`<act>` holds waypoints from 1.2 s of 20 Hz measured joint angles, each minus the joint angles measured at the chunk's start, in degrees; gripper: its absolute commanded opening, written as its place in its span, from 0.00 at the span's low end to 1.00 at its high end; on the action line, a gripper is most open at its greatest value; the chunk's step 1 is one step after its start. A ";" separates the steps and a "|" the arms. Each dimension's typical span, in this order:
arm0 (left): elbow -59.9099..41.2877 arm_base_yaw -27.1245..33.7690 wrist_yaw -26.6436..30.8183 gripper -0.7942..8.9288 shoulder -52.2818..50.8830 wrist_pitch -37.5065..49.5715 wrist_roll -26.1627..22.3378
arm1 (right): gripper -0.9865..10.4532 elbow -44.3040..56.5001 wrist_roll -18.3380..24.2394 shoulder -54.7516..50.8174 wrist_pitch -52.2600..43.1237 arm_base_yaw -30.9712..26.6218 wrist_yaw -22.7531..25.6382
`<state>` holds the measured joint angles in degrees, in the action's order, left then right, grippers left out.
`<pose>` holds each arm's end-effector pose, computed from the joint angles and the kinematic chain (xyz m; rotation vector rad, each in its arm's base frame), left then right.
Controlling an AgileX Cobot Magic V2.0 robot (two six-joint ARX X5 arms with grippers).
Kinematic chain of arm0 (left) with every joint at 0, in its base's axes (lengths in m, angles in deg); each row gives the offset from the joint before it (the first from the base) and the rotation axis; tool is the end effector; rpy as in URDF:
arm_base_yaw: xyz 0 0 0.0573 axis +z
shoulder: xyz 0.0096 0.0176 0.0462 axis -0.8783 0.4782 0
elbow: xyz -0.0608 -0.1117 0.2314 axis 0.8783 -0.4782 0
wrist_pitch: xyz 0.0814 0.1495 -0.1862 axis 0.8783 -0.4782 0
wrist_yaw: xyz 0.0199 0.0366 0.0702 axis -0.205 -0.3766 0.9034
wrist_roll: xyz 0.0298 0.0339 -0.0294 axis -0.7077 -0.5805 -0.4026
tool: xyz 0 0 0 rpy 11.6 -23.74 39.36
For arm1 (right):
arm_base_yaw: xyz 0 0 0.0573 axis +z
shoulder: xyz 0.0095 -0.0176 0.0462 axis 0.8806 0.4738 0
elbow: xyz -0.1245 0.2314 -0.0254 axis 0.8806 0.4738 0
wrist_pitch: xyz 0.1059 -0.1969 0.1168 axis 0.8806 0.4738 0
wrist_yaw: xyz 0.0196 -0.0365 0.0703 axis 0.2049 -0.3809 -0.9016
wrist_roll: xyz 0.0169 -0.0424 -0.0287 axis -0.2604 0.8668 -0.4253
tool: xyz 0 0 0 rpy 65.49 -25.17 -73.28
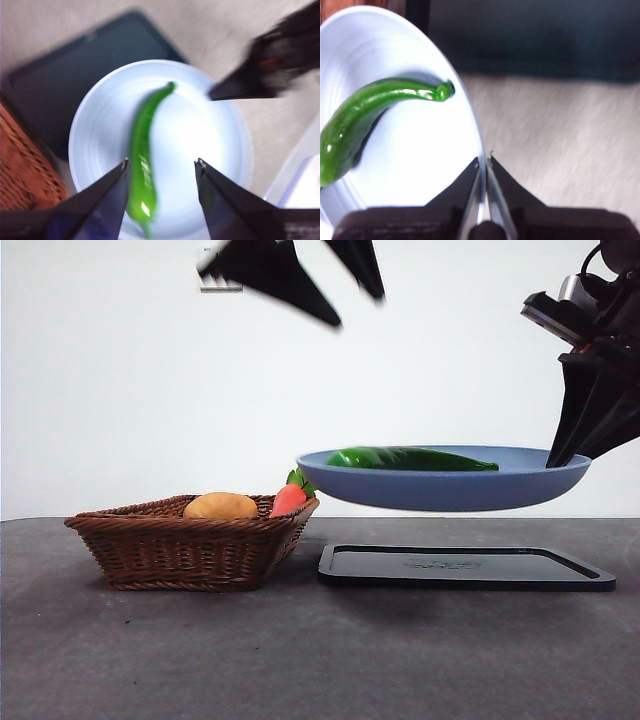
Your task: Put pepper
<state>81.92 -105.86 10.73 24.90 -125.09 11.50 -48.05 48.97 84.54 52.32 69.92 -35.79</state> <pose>0.2265 -0.2287 0.3432 0.0905 0.8035 -0.8306 0.2568 0.0495 0.2398 0.3421 1.1571 0.4122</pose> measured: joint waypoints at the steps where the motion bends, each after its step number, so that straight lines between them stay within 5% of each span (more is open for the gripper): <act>1: 0.00 0.00 0.00 0.32 -2.03 -0.37 -0.37 | 0.09 -0.02 -0.28 0.22 -0.87 -0.57 0.04; 10: 0.00 0.00 0.26 0.32 -17.22 -6.47 -2.40 | 0.09 -8.31 -1.53 12.37 -2.45 -4.76 0.42; 24: 0.00 0.00 0.26 0.32 -19.39 -9.66 -2.56 | 0.09 -15.30 -2.21 29.48 -11.74 -7.85 0.44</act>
<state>81.92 -105.86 10.99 5.51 -134.75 8.94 -63.35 46.76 114.02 40.58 62.08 -35.35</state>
